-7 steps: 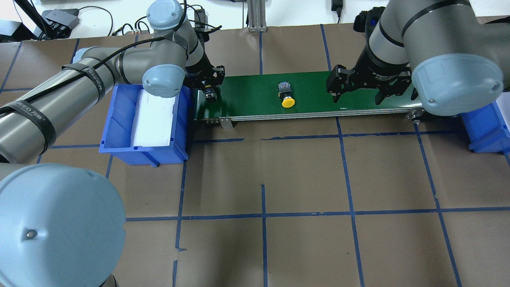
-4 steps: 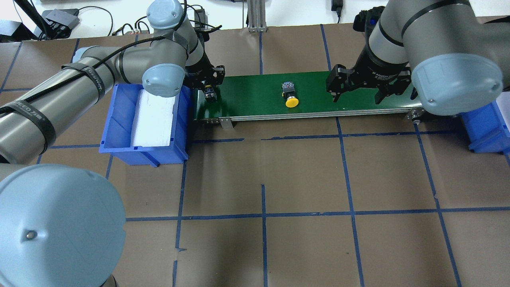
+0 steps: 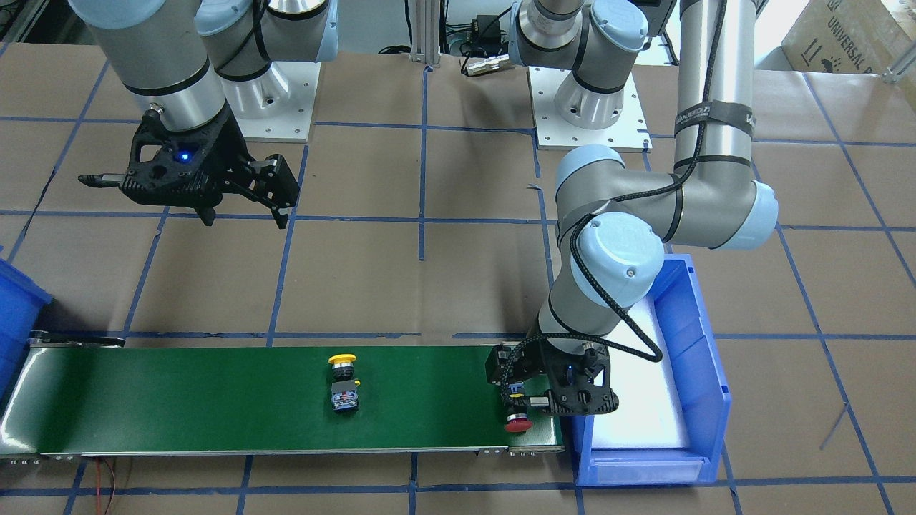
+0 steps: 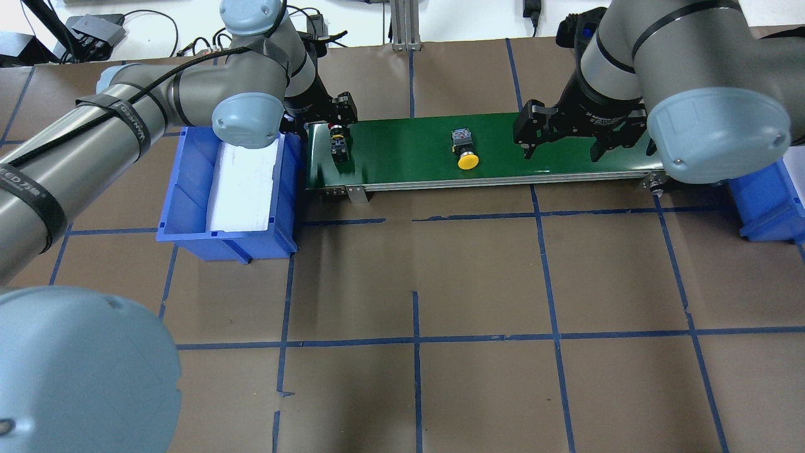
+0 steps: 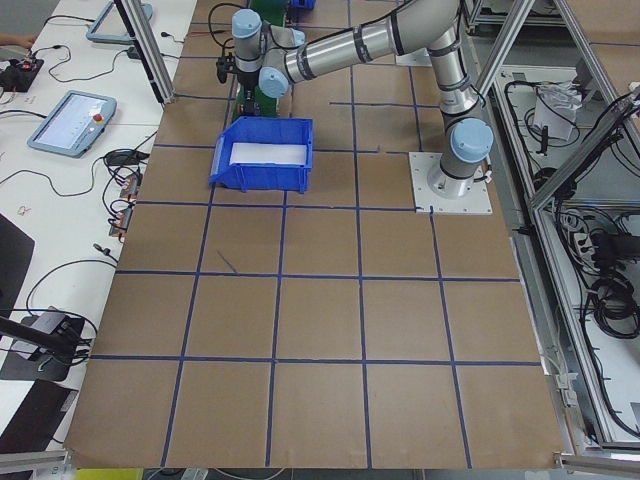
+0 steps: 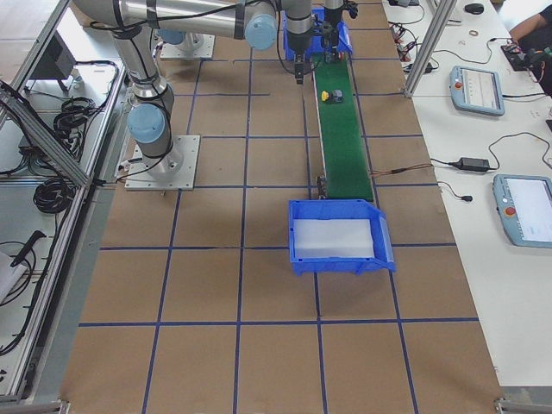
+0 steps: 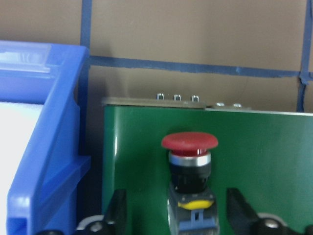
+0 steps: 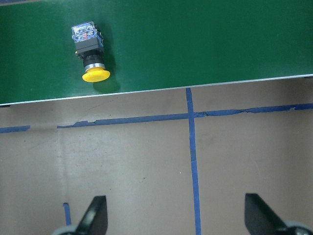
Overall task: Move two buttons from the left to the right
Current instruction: 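Place the red button on the conveyor start and open the left gripper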
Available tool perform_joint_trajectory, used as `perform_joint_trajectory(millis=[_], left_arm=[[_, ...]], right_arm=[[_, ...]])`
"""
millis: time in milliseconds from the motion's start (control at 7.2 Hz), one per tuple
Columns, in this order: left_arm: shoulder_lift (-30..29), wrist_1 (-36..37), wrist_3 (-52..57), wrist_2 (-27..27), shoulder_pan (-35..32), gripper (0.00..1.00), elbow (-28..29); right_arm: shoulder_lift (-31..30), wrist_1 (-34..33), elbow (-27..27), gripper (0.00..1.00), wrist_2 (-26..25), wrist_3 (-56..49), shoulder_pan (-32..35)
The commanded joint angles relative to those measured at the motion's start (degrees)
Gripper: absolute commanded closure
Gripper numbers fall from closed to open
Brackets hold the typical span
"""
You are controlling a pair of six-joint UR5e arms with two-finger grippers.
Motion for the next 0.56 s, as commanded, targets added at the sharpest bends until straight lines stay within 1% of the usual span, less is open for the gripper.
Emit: perform_joint_trajectory(millis=[0, 139, 278, 417], left_arm=[[7.0, -8.83, 1.73, 2.18, 0.0, 0.08, -0.39], [10.25, -13.49, 3.29, 5.59, 0.09, 0.08, -0.75], [13.77, -16.4, 5.14, 5.71, 1.66, 0.08, -1.1], [17.98, -21.31, 7.07, 5.71, 3.67, 0.07, -2.06]], right_arm=[[0.06, -0.02, 0.01, 0.0, 0.13, 0.12, 0.01], [0.07, -0.02, 0.01, 0.0, 0.22, 0.3, 0.01], [-0.02, -0.02, 0.01, 0.0, -0.22, 0.04, 0.01], [0.06, -0.02, 0.27, 0.0, 0.3, 0.65, 0.27]])
